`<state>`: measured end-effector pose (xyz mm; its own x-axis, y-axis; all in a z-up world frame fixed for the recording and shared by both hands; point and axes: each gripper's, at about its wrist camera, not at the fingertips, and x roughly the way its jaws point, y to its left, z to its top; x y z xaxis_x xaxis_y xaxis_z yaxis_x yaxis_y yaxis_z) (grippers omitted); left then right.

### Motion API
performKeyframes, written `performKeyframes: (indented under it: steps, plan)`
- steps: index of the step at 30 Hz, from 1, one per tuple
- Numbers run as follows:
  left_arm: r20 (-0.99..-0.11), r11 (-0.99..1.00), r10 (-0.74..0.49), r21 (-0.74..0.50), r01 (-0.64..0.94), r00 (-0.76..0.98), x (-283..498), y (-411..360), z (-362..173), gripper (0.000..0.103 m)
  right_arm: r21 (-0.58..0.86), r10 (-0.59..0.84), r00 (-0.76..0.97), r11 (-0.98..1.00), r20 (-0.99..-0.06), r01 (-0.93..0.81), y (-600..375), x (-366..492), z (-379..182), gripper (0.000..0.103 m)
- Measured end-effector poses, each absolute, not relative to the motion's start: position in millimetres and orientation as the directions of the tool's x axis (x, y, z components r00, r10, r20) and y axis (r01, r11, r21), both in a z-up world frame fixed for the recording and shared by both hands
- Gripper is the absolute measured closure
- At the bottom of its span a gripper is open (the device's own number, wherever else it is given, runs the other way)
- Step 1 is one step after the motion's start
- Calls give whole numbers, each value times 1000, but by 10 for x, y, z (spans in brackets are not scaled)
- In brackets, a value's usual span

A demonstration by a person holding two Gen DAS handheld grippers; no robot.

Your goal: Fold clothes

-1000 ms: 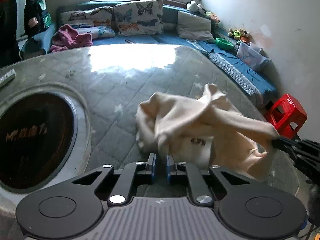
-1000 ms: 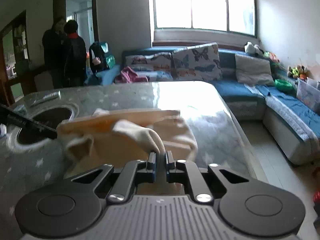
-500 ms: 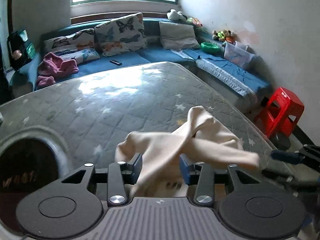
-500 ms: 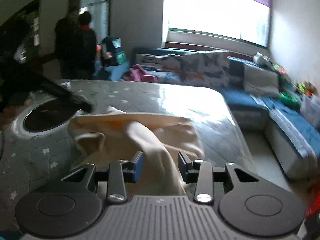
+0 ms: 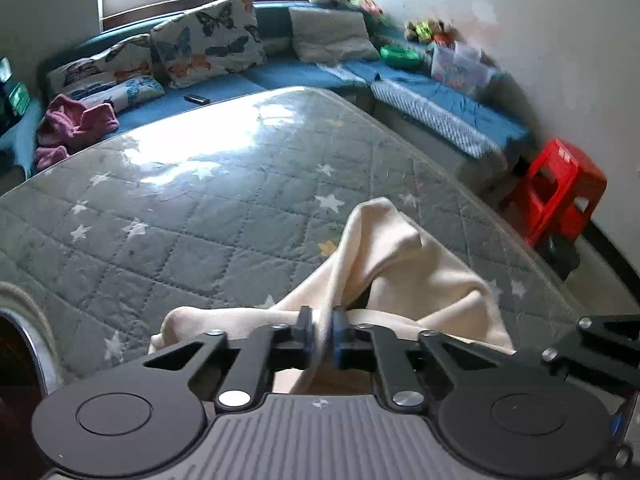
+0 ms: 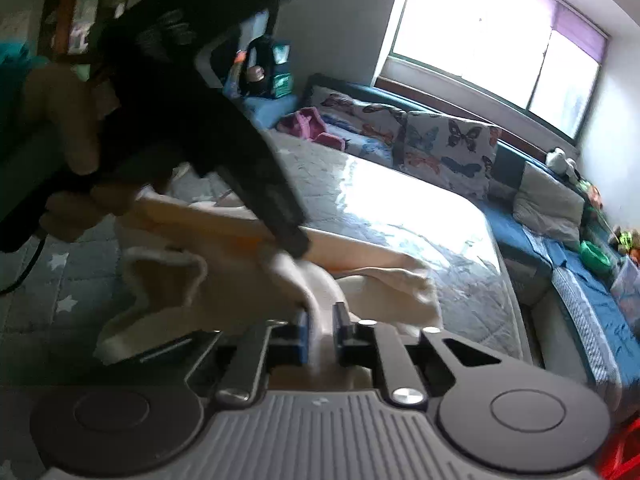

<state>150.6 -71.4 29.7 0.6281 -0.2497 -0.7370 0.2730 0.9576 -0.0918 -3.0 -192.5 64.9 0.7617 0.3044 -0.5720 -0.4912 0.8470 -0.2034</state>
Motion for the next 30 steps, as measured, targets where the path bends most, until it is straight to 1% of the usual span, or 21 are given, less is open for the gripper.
performKeyframes:
  steps: [1,4,11,16,19,21,23,24,26,30]
  plan:
    - [-734,959,-249,-95,268,631,1502,-693,297,97,-192,302,770,858,-562,-476,-1975,-41,666,97]
    - [-726,963,-247,-107,248,642,1477,-608,308,98,-160,266,809,902,-525,-401,-2235,-102,771,98]
    - [-691,977,-214,-147,156,690,1130,-94,514,98,-151,119,866,964,-485,-218,-2801,-327,913,99]
    - [-687,982,-182,-163,95,704,814,229,577,98,-117,152,852,963,-502,-241,-2852,-409,892,98]
    - [-690,983,-166,-174,61,705,642,383,574,98,-95,176,841,961,-511,-259,-2872,-454,877,94]
    - [-692,983,-155,-181,39,705,527,487,573,98,-80,193,834,959,-518,-271,-2885,-485,866,85]
    - [-693,982,-147,-189,18,706,425,582,568,98,-65,209,826,957,-523,-283,-2898,-515,856,64]
    - [-692,981,-146,-196,11,707,400,612,560,98,-58,217,822,955,-526,-289,-2905,-530,850,62]
    - [-689,977,-148,-212,-2,709,357,654,555,98,-46,257,807,943,-531,-330,-2778,-427,830,61]
    - [-682,975,-155,-223,-1,715,301,687,583,98,-19,292,782,932,-551,-361,-2562,-100,746,61]
